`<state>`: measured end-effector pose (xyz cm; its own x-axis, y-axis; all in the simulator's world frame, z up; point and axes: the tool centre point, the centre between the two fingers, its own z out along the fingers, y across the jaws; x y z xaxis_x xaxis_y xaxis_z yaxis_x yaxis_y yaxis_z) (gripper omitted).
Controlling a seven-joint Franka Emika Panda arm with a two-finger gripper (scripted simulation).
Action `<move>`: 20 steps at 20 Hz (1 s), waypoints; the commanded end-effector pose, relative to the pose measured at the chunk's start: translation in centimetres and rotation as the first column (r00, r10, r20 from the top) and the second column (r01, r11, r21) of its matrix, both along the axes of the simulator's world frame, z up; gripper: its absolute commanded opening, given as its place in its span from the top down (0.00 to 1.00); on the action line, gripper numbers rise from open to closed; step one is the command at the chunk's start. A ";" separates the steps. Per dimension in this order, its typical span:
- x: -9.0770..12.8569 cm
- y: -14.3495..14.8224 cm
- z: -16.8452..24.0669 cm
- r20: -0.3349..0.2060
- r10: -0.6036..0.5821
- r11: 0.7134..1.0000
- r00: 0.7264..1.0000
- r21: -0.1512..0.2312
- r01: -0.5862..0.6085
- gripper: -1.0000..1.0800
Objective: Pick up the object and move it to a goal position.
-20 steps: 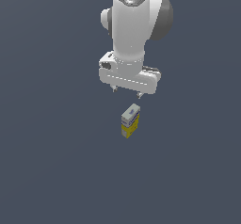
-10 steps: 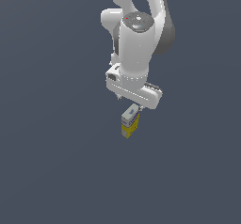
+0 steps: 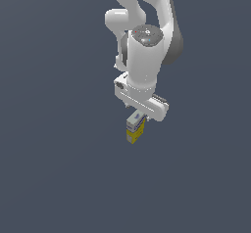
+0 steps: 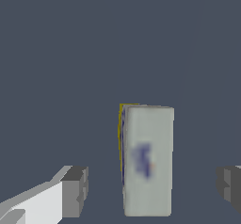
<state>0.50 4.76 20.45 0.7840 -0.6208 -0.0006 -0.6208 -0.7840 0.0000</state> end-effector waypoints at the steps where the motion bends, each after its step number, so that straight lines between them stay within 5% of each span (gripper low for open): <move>1: 0.1 0.1 -0.2 0.001 -0.012 1.000 1.000 0.000 0.012 0.04; 20: 0.0 0.1 -5.2 0.001 -0.015 1.000 1.000 0.000 0.015 0.04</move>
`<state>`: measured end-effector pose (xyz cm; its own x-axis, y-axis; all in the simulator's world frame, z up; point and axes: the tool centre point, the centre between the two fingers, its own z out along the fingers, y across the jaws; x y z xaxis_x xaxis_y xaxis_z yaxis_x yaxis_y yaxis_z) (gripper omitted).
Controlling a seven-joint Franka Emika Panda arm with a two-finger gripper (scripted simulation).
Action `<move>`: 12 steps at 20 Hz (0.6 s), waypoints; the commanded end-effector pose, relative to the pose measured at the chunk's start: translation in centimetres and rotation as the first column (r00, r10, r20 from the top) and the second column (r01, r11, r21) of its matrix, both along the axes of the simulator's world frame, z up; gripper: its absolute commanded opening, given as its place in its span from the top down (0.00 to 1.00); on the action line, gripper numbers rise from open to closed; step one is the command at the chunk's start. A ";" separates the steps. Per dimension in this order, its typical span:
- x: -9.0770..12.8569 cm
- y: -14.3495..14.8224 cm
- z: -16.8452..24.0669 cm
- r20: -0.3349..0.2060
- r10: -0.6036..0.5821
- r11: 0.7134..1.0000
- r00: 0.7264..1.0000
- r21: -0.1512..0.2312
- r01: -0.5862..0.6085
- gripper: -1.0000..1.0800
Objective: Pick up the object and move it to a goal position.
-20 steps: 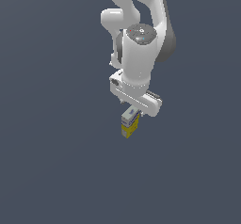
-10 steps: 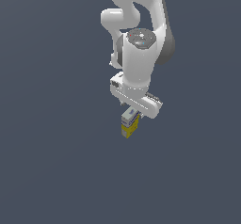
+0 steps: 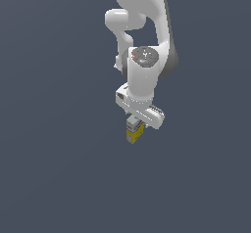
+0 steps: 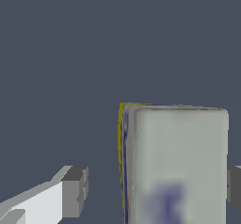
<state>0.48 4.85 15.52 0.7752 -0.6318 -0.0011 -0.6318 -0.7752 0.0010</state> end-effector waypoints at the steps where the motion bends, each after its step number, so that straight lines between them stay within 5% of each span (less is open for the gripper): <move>1: 0.1 0.0 -0.3 0.002 -0.001 1.000 1.000 0.000 0.001 0.04; 2: 0.1 0.0 -0.3 0.002 -0.001 1.000 1.000 0.000 0.001 0.04; 3: 0.1 0.0 -0.3 0.002 -0.001 1.000 1.000 0.000 0.001 1.00; 12: 0.1 0.0 -0.3 0.002 -0.001 1.000 1.000 0.000 0.001 1.00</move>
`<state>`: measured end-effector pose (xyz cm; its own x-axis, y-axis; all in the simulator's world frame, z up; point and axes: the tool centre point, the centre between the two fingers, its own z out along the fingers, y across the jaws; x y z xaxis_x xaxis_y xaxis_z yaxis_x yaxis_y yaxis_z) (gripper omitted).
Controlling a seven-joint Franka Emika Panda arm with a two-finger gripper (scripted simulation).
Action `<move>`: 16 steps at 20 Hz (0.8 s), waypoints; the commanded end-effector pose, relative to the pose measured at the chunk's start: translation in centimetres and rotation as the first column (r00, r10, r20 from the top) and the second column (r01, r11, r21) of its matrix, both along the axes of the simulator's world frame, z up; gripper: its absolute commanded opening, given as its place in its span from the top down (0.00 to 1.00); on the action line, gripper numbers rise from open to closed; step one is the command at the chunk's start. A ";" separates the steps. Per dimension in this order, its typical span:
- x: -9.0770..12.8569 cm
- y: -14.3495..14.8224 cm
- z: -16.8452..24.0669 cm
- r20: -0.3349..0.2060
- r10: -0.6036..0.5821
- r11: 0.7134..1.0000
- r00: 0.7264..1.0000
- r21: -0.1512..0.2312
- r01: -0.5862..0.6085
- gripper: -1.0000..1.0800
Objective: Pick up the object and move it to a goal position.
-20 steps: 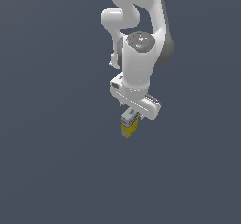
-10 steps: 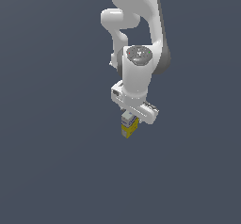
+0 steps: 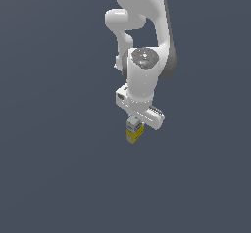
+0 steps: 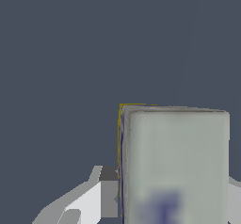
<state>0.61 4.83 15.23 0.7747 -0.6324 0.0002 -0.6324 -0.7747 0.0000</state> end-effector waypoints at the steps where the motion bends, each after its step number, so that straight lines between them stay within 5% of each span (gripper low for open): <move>1: 0.0 0.0 0.0 0.000 0.000 1.000 1.000 0.000 0.000 1.00; 16: 0.0 0.2 7.1 0.000 0.000 1.000 1.000 0.000 0.000 1.00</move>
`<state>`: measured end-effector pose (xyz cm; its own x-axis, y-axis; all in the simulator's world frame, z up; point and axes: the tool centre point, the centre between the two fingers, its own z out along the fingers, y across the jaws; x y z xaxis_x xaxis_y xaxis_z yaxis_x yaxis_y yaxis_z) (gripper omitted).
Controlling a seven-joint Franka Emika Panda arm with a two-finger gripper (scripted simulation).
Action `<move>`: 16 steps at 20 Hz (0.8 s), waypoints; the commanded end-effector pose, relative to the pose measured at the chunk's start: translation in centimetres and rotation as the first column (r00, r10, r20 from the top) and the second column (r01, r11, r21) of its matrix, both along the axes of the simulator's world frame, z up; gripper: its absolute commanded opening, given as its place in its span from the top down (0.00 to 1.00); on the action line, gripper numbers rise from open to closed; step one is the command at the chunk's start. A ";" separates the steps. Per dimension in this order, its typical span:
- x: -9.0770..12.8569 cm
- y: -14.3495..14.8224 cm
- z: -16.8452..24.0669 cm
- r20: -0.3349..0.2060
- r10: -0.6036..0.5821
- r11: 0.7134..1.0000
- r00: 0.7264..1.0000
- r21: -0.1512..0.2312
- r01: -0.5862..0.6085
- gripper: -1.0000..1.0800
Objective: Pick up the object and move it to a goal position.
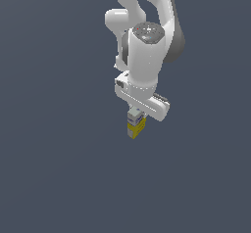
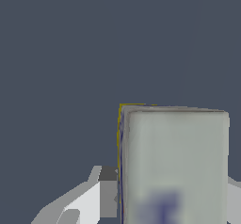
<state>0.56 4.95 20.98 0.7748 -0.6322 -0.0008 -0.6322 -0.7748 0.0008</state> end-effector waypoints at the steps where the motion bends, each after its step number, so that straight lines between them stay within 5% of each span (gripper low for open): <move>1: 0.0 0.0 2.2 0.001 0.000 1.000 1.000 0.000 0.000 1.00; 16: 0.1 0.4 18.2 0.001 0.000 1.000 1.000 0.000 0.000 1.00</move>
<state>0.71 5.32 37.59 0.7748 -0.6322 0.0006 -0.6322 -0.7748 -0.0006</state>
